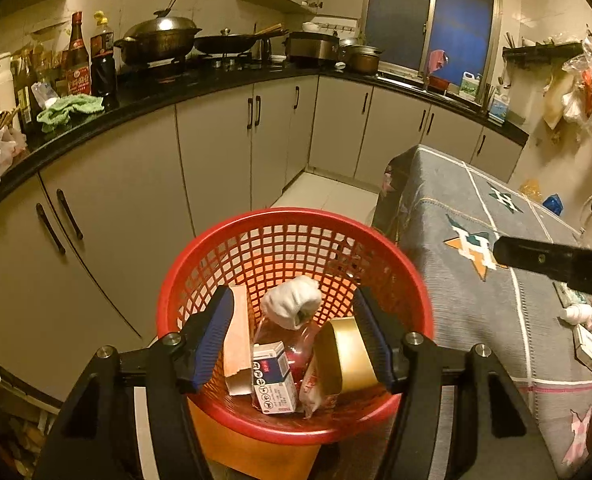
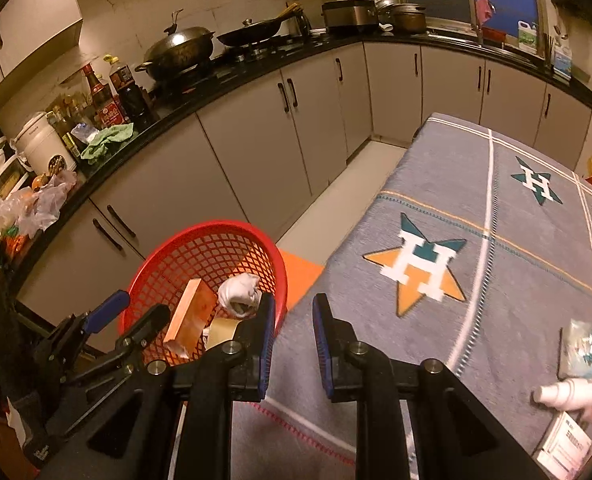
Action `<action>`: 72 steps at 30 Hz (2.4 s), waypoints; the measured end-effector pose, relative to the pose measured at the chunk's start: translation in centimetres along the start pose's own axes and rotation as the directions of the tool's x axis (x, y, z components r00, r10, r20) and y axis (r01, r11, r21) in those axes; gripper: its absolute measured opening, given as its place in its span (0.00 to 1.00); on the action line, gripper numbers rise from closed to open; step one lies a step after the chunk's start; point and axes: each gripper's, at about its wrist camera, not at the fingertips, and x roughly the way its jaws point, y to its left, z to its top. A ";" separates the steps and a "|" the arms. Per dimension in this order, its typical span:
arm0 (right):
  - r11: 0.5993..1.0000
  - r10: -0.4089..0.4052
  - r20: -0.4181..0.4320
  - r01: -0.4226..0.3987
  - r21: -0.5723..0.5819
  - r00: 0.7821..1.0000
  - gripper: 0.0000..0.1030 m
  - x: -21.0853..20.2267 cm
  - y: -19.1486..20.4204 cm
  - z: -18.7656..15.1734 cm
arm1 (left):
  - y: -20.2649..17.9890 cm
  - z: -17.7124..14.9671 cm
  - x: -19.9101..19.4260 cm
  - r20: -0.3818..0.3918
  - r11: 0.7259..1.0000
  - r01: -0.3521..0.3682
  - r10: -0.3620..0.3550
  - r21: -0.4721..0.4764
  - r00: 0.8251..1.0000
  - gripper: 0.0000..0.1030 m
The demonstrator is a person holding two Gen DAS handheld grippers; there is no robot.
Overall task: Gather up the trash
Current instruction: 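Move both open tools back over the table toward the medicine box, then grasp the white medicine box with the right tool while the left grasps the spray bottle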
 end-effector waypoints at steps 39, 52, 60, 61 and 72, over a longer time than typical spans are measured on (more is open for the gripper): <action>0.926 -0.181 0.037 0.158 0.344 0.983 0.35 -16.8 -25.3 -15.0 | -18.9 -4.9 -4.2 -0.081 0.933 0.218 -0.203 0.286 0.976 0.62; 0.913 -0.179 0.013 0.161 0.375 0.984 0.35 -15.4 -25.3 -17.0 | -21.9 -5.9 -4.1 -0.118 0.907 0.255 -0.228 0.335 0.966 0.63; 0.898 -0.252 0.032 0.222 0.379 0.967 0.07 -15.8 -25.3 -17.6 | -24.3 -5.6 -4.0 -0.166 0.875 0.322 -0.280 0.360 0.946 0.64; 0.899 -0.254 0.049 0.218 0.380 0.966 0.07 -16.4 -25.3 -17.6 | -25.0 -5.4 -3.9 -0.178 0.864 0.346 -0.300 0.366 0.937 0.67; 0.873 -0.288 0.144 0.198 0.445 0.947 0.07 -21.6 -27.7 -19.3 | -32.9 -3.2 -0.5 -0.231 0.726 0.450 -0.387 0.520 0.893 0.71</action>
